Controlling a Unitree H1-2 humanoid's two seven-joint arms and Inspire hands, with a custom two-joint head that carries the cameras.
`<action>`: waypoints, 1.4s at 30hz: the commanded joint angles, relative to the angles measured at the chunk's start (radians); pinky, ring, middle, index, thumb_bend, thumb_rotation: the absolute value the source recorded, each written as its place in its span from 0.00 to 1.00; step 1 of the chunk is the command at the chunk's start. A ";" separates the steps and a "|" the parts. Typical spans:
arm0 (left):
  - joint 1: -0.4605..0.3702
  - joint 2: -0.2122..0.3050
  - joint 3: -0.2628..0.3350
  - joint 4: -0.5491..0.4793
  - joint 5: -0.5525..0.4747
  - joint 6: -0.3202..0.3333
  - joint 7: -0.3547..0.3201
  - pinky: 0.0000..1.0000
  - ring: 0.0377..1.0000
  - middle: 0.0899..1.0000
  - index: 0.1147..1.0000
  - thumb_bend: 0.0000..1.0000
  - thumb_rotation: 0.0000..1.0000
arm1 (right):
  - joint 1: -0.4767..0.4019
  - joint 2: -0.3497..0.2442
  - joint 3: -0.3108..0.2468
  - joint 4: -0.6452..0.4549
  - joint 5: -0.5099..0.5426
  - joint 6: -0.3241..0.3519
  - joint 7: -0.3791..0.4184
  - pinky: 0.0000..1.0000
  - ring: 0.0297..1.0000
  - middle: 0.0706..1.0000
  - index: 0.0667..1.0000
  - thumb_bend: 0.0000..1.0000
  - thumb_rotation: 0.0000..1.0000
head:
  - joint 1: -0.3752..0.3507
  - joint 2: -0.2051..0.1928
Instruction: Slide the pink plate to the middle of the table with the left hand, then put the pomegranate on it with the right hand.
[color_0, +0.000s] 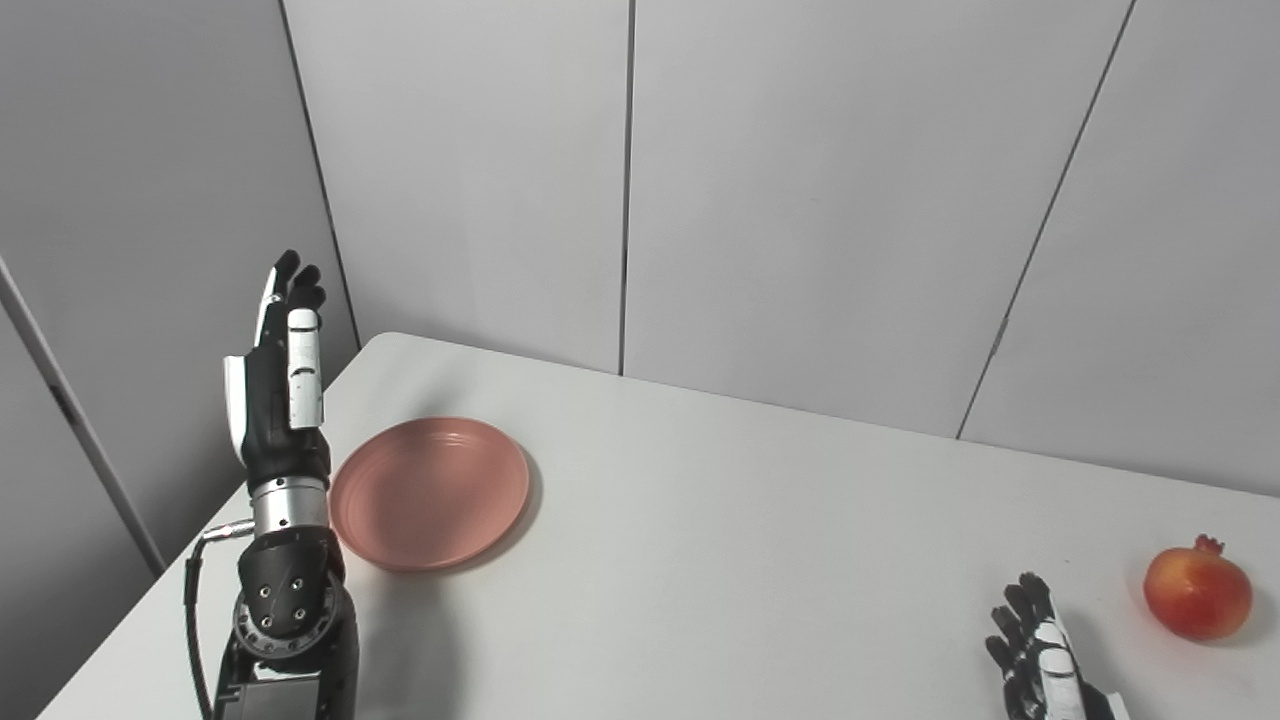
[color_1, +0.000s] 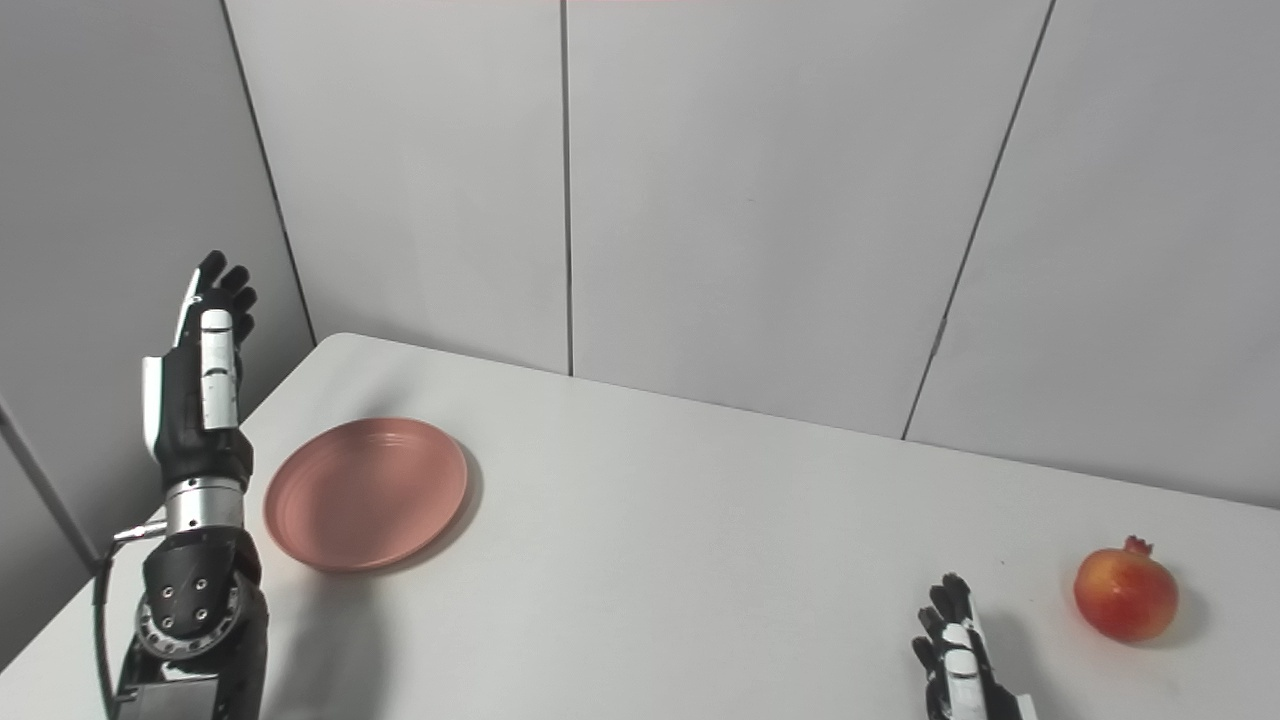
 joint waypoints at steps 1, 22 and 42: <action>-0.014 0.027 0.007 -0.018 -0.019 -0.036 0.001 0.94 0.92 0.91 0.89 0.40 1.00 | -0.010 -0.010 -0.005 -0.031 0.004 0.006 0.013 1.00 1.00 1.00 1.00 0.13 1.00 | 0.003 0.002; 0.047 0.074 0.068 0.055 -0.178 -0.069 -0.025 0.92 0.91 0.90 0.86 0.40 1.00 | -0.007 -0.014 -0.013 -0.045 0.015 0.028 0.011 1.00 1.00 1.00 1.00 0.13 1.00 | 0.026 0.012; 0.072 0.077 0.088 0.106 -0.317 -0.057 -0.069 0.93 0.91 0.90 0.88 0.36 1.00 | -0.006 -0.023 -0.023 -0.040 0.018 0.019 0.023 1.00 1.00 1.00 1.00 0.15 1.00 | 0.037 0.018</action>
